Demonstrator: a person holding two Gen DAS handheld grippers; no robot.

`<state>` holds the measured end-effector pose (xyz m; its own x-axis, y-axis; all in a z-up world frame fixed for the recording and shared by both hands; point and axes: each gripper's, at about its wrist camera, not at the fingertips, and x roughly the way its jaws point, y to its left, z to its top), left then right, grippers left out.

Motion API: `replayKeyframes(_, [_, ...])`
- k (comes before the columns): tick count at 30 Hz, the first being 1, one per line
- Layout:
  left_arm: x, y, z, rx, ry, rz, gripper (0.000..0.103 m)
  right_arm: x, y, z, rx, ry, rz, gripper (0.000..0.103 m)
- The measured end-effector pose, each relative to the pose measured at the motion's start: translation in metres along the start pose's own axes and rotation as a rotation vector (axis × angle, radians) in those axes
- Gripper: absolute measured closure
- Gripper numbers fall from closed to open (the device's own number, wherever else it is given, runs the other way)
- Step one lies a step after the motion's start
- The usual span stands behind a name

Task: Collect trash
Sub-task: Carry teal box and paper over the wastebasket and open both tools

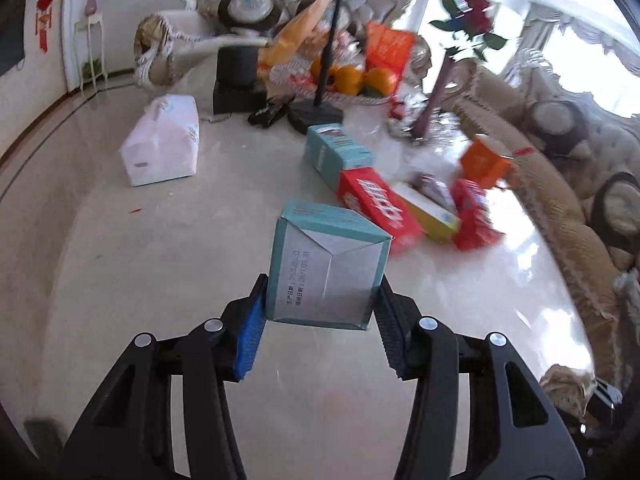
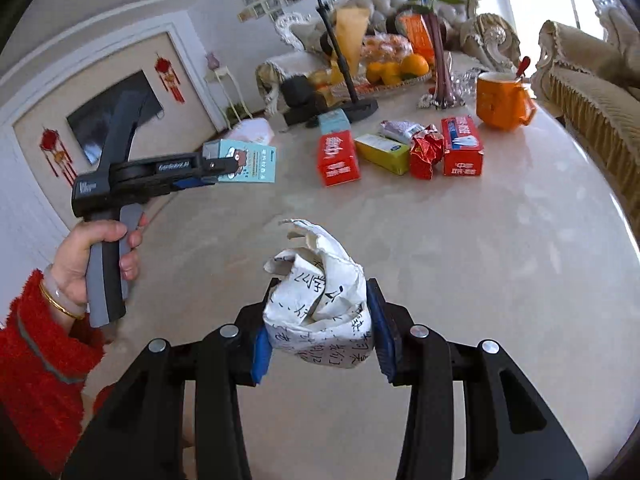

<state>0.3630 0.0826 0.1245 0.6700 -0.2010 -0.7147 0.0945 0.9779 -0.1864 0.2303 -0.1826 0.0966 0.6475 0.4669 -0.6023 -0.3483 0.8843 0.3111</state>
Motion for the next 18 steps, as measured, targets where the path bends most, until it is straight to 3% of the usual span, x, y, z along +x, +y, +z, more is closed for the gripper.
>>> replayKeyframes(6, [-0.111, -0.029, -0.089, 0.097, -0.107, -0.111, 0.053, -0.081, 0.029, -0.057, -0.003, -0.072, 0.061, 0.063])
replayKeyframes(10, [-0.174, -0.048, -0.177, 0.145, -0.119, -0.22, 0.053, -0.107, 0.044, -0.107, 0.012, -0.049, 0.097, 0.063])
replayKeyframes(14, [-0.185, -0.059, -0.253, 0.146, -0.044, -0.267, 0.053, -0.097, 0.054, -0.161, 0.015, 0.07, 0.071, 0.063])
replayKeyframes(18, [-0.147, -0.069, -0.315, 0.173, 0.084, -0.211, 0.053, -0.057, 0.046, -0.2, 0.029, 0.192, -0.009, 0.063])
